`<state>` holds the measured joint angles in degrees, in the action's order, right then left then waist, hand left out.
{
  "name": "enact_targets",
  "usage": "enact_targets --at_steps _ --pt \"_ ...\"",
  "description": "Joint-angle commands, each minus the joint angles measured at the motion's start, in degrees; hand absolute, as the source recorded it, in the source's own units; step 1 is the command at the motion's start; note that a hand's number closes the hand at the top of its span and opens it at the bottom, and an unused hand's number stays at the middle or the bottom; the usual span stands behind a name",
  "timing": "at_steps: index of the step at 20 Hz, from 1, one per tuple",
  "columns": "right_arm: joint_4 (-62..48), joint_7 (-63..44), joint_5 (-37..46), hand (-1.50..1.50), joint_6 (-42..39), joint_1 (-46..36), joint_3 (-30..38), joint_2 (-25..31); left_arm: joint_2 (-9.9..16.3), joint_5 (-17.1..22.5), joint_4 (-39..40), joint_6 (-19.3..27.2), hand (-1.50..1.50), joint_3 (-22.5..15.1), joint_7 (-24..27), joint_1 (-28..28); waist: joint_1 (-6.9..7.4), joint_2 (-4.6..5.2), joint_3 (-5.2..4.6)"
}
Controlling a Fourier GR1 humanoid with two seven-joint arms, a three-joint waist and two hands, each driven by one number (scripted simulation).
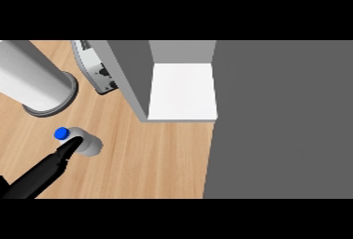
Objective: Pick up the bottled water, place it into the cabinet and close the cabinet
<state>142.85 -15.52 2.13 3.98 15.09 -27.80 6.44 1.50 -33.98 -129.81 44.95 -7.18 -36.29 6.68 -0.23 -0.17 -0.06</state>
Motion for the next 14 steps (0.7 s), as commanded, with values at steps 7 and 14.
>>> enact_targets --at_steps 7,14 --pt "6.99 -1.95 5.99 -1.5 2.33 0.99 -5.38 1.41 -0.21 12.73 9.52 3.62 -1.5 4.46 14.03 2.39 -0.04 -0.02 -0.01" --pt "9.78 -5.04 6.04 -1.5 3.22 1.25 -7.43 4.11 2.94 25.75 22.55 0.49 -1.5 13.88 23.79 -2.82 -0.45 -0.01 -0.07"
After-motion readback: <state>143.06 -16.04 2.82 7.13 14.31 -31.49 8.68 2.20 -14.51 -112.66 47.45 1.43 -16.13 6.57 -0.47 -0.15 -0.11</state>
